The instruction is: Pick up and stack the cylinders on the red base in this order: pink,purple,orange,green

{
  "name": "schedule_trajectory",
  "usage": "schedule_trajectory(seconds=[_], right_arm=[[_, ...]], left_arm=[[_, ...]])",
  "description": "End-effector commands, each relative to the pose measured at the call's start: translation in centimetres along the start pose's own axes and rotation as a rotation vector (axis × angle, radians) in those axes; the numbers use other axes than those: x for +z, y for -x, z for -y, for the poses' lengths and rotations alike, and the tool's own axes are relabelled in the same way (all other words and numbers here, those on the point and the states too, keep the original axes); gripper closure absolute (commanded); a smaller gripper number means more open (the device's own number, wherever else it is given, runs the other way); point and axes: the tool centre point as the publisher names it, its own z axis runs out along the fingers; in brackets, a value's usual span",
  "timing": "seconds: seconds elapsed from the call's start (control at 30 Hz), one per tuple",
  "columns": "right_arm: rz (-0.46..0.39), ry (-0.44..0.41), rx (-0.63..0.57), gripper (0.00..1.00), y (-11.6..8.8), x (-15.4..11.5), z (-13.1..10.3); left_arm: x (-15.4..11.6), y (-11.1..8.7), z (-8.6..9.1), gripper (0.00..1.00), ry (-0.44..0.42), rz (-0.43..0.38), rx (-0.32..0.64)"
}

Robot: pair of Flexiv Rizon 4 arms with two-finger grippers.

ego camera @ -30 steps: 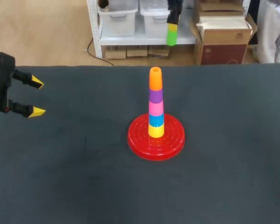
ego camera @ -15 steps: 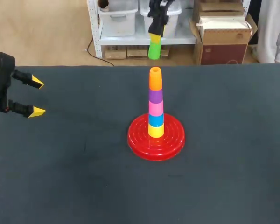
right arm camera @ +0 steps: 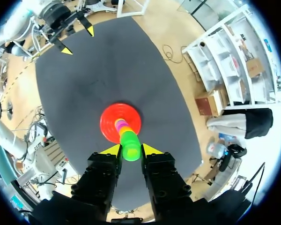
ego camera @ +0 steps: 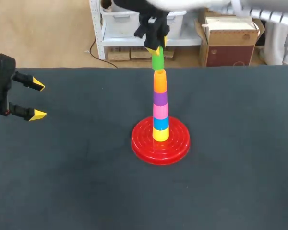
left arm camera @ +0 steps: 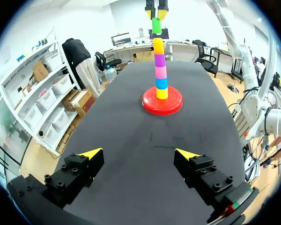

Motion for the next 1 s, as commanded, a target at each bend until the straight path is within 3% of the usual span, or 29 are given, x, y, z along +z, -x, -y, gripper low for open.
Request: schedule_trajectory(seconds=[0.03, 0.5, 1.0], right_arm=[[-0.014, -0.007, 0.006, 1.0, 0.0, 0.5, 0.0], [-0.029, 0.091, -0.005, 1.0, -0.4, 1.0, 0.3], [-0.009, 0.112, -0.014, 1.0, -0.2, 3.0, -0.3]], left_arm=[[0.0, -0.1, 0.1, 0.0, 0.004, 0.003, 0.002], [0.0, -0.1, 0.1, 0.0, 0.004, 0.003, 0.002], [0.0, -0.1, 0.1, 0.0, 0.004, 0.003, 0.002]])
